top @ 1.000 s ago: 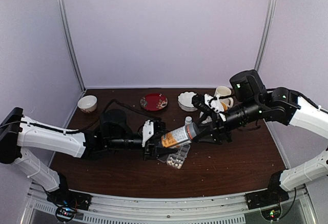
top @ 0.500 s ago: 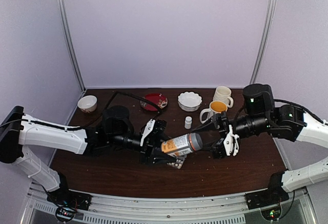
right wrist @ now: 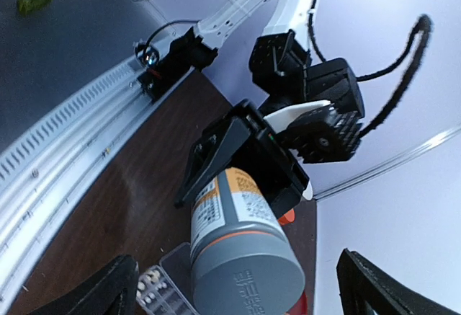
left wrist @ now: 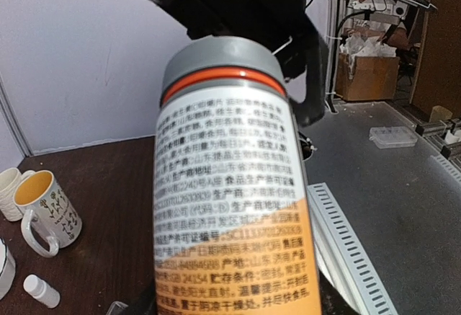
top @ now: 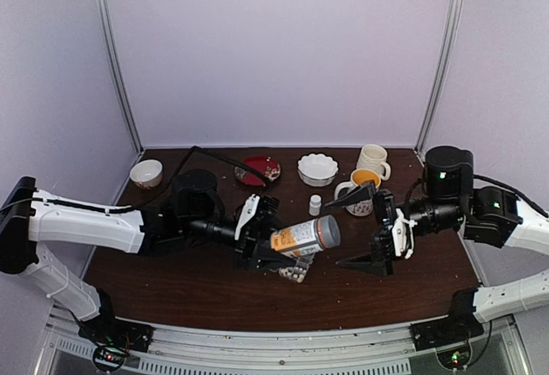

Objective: Sort the pills into containers
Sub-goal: Unscrew the lid of the pill bottle.

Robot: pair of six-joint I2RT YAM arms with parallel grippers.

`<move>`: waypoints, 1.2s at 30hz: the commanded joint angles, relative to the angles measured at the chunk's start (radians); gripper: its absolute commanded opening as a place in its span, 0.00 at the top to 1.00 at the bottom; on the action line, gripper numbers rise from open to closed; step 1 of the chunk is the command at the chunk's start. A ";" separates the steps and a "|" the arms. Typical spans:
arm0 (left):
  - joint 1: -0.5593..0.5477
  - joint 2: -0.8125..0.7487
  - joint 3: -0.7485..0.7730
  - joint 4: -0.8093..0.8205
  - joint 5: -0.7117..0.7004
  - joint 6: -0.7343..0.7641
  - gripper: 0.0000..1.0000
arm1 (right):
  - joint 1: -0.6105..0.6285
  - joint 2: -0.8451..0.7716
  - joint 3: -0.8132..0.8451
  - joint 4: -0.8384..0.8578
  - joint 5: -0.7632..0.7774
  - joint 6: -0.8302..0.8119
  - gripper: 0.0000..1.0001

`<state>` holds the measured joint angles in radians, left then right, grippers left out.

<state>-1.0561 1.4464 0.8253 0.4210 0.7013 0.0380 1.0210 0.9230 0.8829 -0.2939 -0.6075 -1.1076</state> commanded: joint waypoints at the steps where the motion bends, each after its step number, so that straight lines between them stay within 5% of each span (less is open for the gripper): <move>1: 0.006 -0.062 0.009 -0.018 -0.088 0.123 0.72 | 0.002 -0.073 0.032 0.041 -0.031 0.514 0.00; 4: 0.006 -0.080 0.005 -0.049 -0.141 0.174 0.73 | 0.002 -0.114 0.022 0.110 0.131 0.870 0.00; 8: 0.005 -0.092 0.008 -0.086 -0.232 0.223 0.73 | 0.002 -0.081 0.123 -0.044 0.220 1.155 0.00; 13: 0.005 -0.100 0.008 -0.100 -0.328 0.260 0.74 | 0.002 0.047 0.271 -0.316 0.221 1.270 0.00; 21: 0.006 -0.106 0.007 -0.096 -0.356 0.287 0.74 | -0.001 0.152 0.344 -0.414 0.251 1.472 0.04; 29: 0.004 -0.118 -0.016 -0.052 -0.336 0.287 0.88 | -0.029 0.200 0.325 -0.305 0.170 1.557 0.10; 36: 0.005 -0.101 -0.001 -0.075 -0.308 0.296 0.90 | -0.052 0.225 0.321 -0.258 0.131 1.586 0.19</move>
<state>-1.0554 1.3510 0.8154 0.2901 0.3649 0.3183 0.9806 1.1351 1.1950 -0.6048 -0.4404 0.4423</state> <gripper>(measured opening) 0.494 0.831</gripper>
